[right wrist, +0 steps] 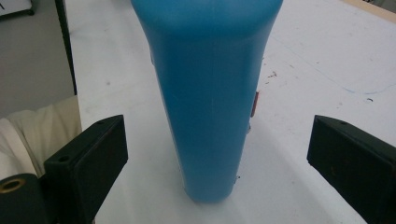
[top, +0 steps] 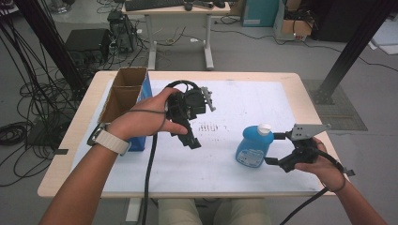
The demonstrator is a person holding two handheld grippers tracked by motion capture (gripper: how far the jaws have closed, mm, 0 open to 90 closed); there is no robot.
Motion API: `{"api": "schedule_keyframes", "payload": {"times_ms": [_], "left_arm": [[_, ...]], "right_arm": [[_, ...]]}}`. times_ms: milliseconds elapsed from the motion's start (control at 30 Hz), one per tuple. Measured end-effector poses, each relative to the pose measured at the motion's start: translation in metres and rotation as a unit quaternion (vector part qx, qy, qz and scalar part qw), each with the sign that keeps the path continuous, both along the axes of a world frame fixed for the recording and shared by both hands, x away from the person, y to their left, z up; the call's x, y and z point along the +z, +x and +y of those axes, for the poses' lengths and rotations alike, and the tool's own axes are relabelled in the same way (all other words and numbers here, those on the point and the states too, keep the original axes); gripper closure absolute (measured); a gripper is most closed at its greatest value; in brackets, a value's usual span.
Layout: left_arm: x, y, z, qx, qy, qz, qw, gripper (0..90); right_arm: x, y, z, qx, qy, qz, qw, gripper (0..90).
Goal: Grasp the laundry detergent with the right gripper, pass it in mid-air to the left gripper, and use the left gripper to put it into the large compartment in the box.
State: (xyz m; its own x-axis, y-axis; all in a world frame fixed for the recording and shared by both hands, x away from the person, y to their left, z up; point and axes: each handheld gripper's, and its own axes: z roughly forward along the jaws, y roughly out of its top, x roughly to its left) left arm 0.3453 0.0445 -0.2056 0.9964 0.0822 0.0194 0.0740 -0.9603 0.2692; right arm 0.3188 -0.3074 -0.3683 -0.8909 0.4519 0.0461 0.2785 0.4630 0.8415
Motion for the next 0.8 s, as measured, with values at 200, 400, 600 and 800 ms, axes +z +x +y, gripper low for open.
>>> {"api": "schedule_keyframes", "payload": {"times_ms": [200,400,600,800], "left_arm": [[0.0001,0.0003,0.0002,0.000,0.000,0.000,1.0000,8.5],[0.0003,0.0003,0.0003,0.001,-0.001,0.000,1.0000,8.5],[0.0007,-0.0001,0.0003,0.001,-0.002,-0.001,1.0000,8.5],[0.0003,-0.0001,0.0007,0.002,-0.001,0.000,1.0000,8.5]], "right_arm": [[-0.0003,-0.0005,-0.0003,-0.002,0.000,0.002,1.0000,5.1],[0.0000,-0.0001,-0.0005,0.000,0.001,0.000,1.0000,5.1],[0.0000,-0.0006,-0.0008,-0.002,0.001,0.001,1.0000,5.1],[0.0002,-0.0008,-0.0010,-0.002,0.001,0.001,1.0000,5.1]]}}
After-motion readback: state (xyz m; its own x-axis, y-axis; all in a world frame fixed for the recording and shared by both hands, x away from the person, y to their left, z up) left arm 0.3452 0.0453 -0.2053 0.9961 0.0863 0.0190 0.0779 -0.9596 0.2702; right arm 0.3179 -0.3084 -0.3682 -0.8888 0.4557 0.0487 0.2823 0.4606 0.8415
